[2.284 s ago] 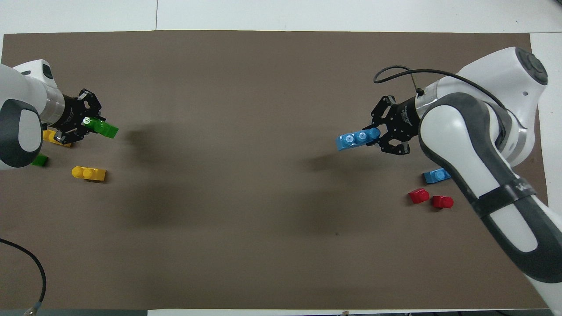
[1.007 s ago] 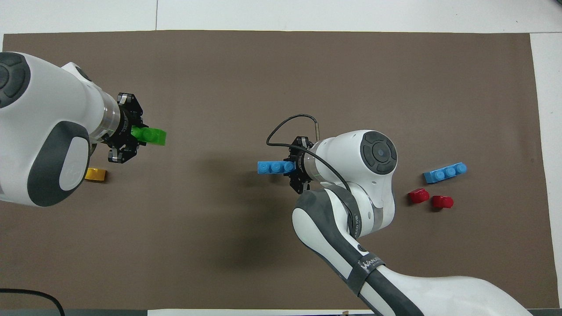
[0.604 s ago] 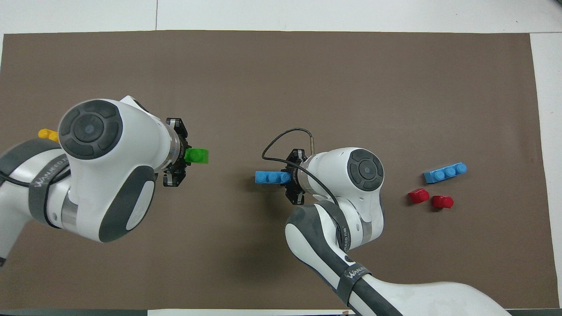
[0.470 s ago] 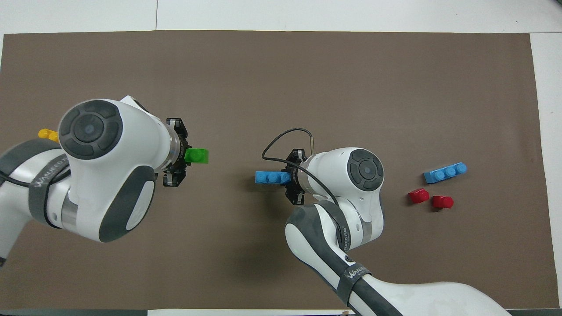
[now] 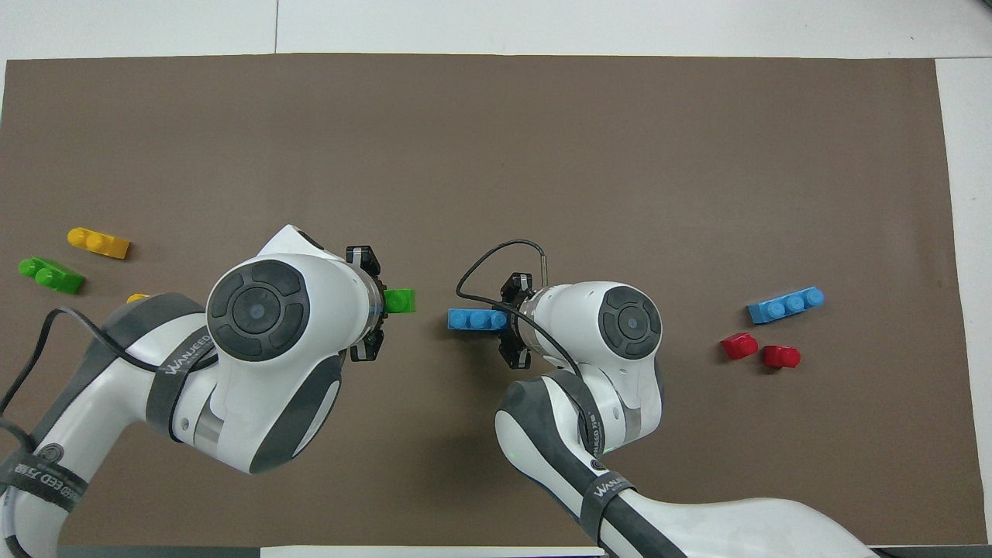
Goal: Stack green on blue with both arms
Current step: 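Carry the green brick with the left gripper toward the blue brick, then press the green brick onto the blue brick with the left gripper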
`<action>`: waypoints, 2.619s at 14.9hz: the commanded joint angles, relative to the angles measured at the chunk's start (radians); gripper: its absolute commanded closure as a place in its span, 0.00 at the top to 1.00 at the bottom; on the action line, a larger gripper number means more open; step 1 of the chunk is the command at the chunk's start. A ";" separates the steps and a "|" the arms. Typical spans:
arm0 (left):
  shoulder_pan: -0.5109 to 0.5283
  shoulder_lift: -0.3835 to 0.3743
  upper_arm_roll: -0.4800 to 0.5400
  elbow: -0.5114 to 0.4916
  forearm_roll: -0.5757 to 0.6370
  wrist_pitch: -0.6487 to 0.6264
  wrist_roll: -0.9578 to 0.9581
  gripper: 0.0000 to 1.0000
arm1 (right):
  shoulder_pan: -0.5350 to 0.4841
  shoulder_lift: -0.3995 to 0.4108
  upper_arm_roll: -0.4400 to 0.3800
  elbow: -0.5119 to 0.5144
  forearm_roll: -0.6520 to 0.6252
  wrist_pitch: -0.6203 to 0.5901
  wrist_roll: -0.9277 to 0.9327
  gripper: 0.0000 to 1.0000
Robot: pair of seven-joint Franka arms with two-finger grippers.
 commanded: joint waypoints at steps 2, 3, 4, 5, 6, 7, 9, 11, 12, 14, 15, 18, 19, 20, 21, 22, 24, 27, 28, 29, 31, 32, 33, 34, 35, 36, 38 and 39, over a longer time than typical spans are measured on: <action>-0.063 0.043 0.016 -0.014 0.026 0.061 -0.078 0.00 | 0.003 -0.005 -0.002 -0.017 0.012 0.023 0.001 0.00; -0.068 0.062 0.016 -0.010 0.029 0.062 -0.089 0.00 | 0.003 -0.005 -0.002 -0.017 0.012 0.023 0.001 0.00; -0.077 0.074 0.016 -0.005 0.042 0.065 -0.106 0.00 | 0.003 -0.005 -0.002 -0.017 0.012 0.025 0.001 0.00; -0.089 0.083 0.016 -0.005 0.055 0.077 -0.132 0.00 | 0.003 -0.005 -0.002 -0.017 0.012 0.025 0.001 0.00; -0.098 0.087 0.016 -0.005 0.059 0.088 -0.156 0.00 | 0.003 -0.005 -0.002 -0.017 0.012 0.025 0.001 0.00; -0.109 0.099 0.016 -0.003 0.063 0.097 -0.173 0.00 | 0.003 -0.005 -0.002 -0.018 0.012 0.025 0.000 0.00; -0.133 0.108 0.016 -0.002 0.075 0.113 -0.221 0.00 | 0.002 -0.005 -0.002 -0.026 0.012 0.025 -0.014 0.00; -0.153 0.129 0.016 0.001 0.092 0.130 -0.257 0.00 | 0.000 -0.005 -0.002 -0.027 0.012 0.025 -0.014 0.00; -0.155 0.136 0.016 0.004 0.096 0.134 -0.265 0.00 | 0.000 -0.005 -0.002 -0.031 0.012 0.025 -0.014 0.00; -0.158 0.152 0.016 0.016 0.105 0.134 -0.273 0.00 | 0.000 -0.005 -0.002 -0.031 0.012 0.025 -0.015 0.00; -0.166 0.157 0.016 0.018 0.107 0.134 -0.279 0.00 | 0.000 -0.005 -0.002 -0.031 0.012 0.025 -0.017 0.00; -0.167 0.191 0.016 0.035 0.142 0.140 -0.313 0.00 | 0.000 -0.005 -0.002 -0.031 0.012 0.023 -0.023 0.00; -0.170 0.201 0.016 0.046 0.145 0.139 -0.314 0.00 | -0.002 -0.005 -0.002 -0.031 0.012 0.023 -0.023 0.00; -0.181 0.203 0.016 0.046 0.145 0.140 -0.317 0.00 | -0.002 -0.005 -0.002 -0.031 0.012 0.023 -0.023 0.00; -0.187 0.209 0.016 0.046 0.147 0.142 -0.327 0.00 | -0.002 -0.005 -0.002 -0.031 0.012 0.023 -0.025 0.00; -0.189 0.224 0.016 0.049 0.153 0.142 -0.328 0.00 | -0.003 -0.007 -0.002 -0.031 0.012 0.023 -0.032 0.00; -0.189 0.234 0.016 0.050 0.162 0.145 -0.331 0.00 | -0.008 -0.007 -0.002 -0.034 0.012 0.023 -0.045 0.00; -0.203 0.234 0.016 0.041 0.162 0.139 -0.333 0.00 | -0.009 -0.007 -0.002 -0.037 0.012 0.023 -0.045 0.00; -0.201 0.234 0.016 0.040 0.162 0.136 -0.333 0.00 | -0.009 -0.007 -0.002 -0.037 0.012 0.022 -0.045 0.00; -0.201 0.234 0.016 0.037 0.162 0.131 -0.331 0.00 | -0.009 -0.007 -0.002 -0.037 0.012 0.022 -0.045 0.00; -0.203 0.231 0.016 0.029 0.164 0.111 -0.331 0.00 | -0.011 -0.007 -0.002 -0.037 0.012 0.022 -0.046 0.00; -0.203 0.231 0.016 0.029 0.162 0.107 -0.333 0.00 | -0.011 -0.007 -0.002 -0.037 0.012 0.022 -0.052 0.00; -0.203 0.231 0.016 0.029 0.162 0.113 -0.333 0.00 | -0.011 -0.007 -0.002 -0.037 0.012 0.022 -0.055 0.00; -0.203 0.231 0.016 0.029 0.162 0.116 -0.333 0.00 | -0.012 -0.007 -0.002 -0.037 0.012 0.022 -0.055 0.00; -0.201 0.231 0.016 0.029 0.164 0.117 -0.325 0.00 | -0.012 -0.007 -0.002 -0.037 0.012 0.022 -0.055 0.00; -0.201 0.232 0.016 0.029 0.168 0.119 -0.322 0.00 | -0.012 -0.007 -0.002 -0.037 0.012 0.022 -0.055 0.00; -0.198 0.231 0.016 0.033 0.178 0.122 -0.307 0.93 | -0.014 -0.007 -0.002 -0.037 0.012 0.022 -0.055 0.00; -0.193 0.226 0.016 0.033 0.178 0.120 -0.290 1.00 | -0.014 -0.007 -0.002 -0.037 0.012 0.022 -0.055 0.00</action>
